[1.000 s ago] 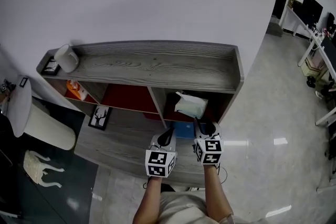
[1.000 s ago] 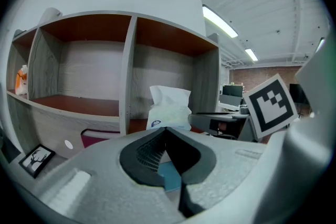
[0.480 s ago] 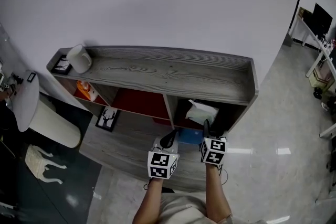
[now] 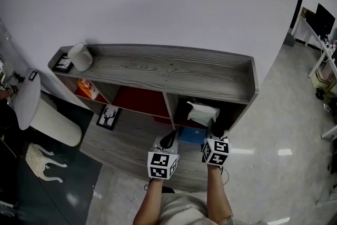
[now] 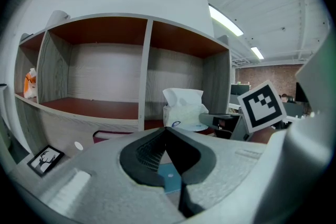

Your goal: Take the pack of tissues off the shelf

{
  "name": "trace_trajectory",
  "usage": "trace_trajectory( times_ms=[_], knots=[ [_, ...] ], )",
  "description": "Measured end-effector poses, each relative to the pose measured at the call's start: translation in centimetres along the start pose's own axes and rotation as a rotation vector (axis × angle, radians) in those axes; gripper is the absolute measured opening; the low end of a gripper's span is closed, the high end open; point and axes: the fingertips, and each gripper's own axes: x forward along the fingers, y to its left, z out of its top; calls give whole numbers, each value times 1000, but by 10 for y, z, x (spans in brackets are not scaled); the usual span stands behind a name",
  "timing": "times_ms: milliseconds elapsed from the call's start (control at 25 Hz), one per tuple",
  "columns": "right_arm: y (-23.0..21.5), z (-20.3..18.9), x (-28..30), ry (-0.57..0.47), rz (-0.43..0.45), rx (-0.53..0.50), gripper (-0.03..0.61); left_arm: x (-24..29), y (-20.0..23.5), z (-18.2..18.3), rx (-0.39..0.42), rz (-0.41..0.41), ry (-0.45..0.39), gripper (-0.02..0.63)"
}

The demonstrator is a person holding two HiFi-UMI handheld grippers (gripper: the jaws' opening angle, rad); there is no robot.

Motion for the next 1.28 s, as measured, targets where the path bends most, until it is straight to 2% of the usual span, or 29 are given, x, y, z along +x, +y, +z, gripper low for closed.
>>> trace_trajectory(
  times_ms=[160,800,1280],
  knots=[
    [3,2,-6,-25,54,23,34,-2,-4,-4,-4,7,4,9],
    [14,0,-41,-33,205,-14,34,-20,-16,-17,-54,73,-2,9],
    [47,-27,-73,16,337,-46,32,-46,-28,-45,-107,136,8,9]
  ],
)
